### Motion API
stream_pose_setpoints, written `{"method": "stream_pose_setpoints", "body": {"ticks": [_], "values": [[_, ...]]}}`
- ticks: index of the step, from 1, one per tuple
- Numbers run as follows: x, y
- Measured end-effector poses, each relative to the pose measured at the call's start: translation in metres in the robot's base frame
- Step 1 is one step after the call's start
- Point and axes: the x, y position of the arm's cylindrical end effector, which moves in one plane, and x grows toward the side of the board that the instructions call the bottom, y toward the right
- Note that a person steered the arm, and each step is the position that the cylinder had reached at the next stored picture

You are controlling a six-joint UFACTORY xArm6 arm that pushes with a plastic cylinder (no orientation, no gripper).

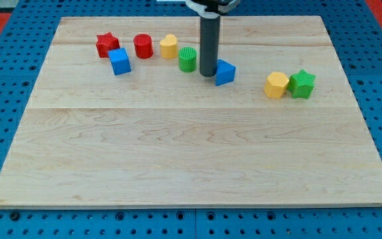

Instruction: Push the blue triangle to the yellow hexagon

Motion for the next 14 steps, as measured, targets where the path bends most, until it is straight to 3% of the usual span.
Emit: {"method": "stream_pose_setpoints", "body": {"ticks": [2,3,5,8,14], "values": [[-0.013,0.038],[-0.045,0.046],[-0.039,0.082],[-0.029,0.045],[-0.018,0.069]]}}
